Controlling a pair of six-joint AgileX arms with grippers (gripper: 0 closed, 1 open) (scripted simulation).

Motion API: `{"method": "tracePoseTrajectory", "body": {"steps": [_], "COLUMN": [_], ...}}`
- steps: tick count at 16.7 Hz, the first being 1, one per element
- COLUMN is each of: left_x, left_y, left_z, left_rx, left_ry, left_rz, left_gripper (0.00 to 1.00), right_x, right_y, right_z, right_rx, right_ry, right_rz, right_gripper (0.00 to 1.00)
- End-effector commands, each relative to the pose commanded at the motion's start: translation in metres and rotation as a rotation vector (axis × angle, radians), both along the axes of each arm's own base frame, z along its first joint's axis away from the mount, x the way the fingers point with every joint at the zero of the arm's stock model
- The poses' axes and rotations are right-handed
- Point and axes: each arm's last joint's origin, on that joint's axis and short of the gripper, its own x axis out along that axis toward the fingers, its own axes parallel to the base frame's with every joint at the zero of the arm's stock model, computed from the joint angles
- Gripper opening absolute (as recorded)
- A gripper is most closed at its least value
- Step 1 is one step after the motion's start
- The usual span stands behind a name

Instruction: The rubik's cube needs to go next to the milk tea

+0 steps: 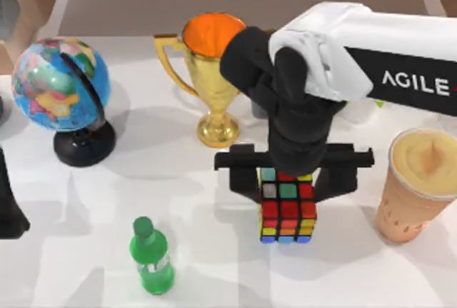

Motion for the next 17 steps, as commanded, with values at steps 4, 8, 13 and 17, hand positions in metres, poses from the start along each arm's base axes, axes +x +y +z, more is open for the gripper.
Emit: {"method": "tracePoseTrajectory", "body": {"steps": [4,8,13,17], "left_x": [0.0,0.0,0.0,0.0], "left_y": [0.0,0.0,0.0,0.0], "left_z": [0.0,0.0,0.0,0.0], "left_rx": [0.0,0.0,0.0,0.0], "left_ry": [0.0,0.0,0.0,0.0], "left_rz": [0.0,0.0,0.0,0.0], "left_gripper": [1.0,1.0,1.0,1.0], "right_x": [0.0,0.0,0.0,0.0], "right_y": [0.0,0.0,0.0,0.0], "right_z": [0.0,0.0,0.0,0.0], "right_rx": [0.0,0.0,0.0,0.0], "right_ry": [0.0,0.0,0.0,0.0], "right_rz": [0.0,0.0,0.0,0.0], "right_gripper": [0.08,0.38,0.75,1.0]}}
